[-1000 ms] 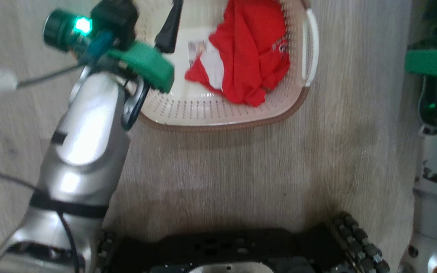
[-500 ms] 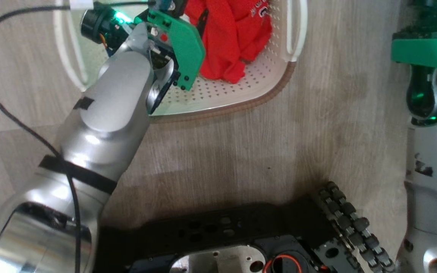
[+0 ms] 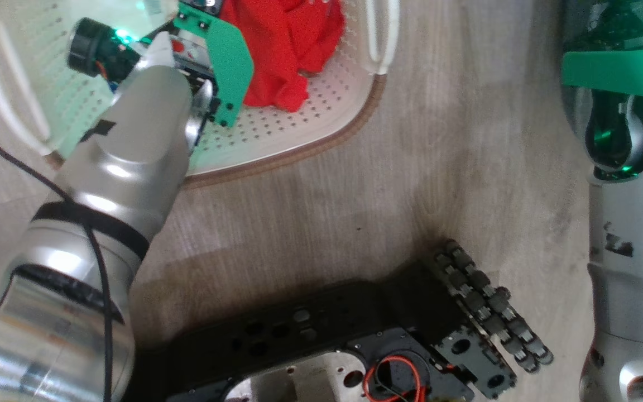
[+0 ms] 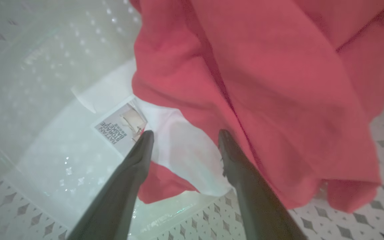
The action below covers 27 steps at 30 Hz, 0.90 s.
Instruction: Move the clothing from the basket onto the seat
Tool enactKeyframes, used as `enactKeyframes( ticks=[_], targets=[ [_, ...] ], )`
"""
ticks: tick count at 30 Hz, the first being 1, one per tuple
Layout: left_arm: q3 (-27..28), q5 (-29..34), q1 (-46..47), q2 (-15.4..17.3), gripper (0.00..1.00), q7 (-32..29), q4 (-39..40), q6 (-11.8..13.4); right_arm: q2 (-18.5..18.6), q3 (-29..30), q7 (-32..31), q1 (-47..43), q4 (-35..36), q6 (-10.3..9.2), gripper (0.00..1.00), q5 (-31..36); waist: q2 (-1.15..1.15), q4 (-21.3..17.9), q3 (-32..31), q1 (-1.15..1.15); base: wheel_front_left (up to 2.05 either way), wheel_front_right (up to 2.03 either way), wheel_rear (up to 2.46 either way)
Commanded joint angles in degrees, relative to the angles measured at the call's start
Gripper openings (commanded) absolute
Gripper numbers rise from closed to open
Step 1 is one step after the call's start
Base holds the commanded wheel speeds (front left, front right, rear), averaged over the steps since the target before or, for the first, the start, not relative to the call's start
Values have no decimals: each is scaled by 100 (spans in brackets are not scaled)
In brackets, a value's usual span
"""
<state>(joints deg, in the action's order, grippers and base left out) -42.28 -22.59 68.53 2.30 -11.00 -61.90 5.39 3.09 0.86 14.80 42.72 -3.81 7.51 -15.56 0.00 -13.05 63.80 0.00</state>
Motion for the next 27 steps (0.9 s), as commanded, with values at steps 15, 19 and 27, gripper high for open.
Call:
enactKeyframes(
  ticks=[15,19,27],
  targets=[
    [-256,32,-26,58,0,239,-995,-145,-21,111,20,-609,208,-2,100,-371,0,-483,-24,0,0,0,0],
    [-265,-93,26,58,0,390,-900,-289,-21,163,20,-566,141,-2,100,-401,0,-462,-47,0,0,0,0],
    [-83,-819,-226,58,0,1272,-132,-471,-22,468,20,-706,-71,-2,100,-14,0,145,-805,0,0,0,0]
  ],
)
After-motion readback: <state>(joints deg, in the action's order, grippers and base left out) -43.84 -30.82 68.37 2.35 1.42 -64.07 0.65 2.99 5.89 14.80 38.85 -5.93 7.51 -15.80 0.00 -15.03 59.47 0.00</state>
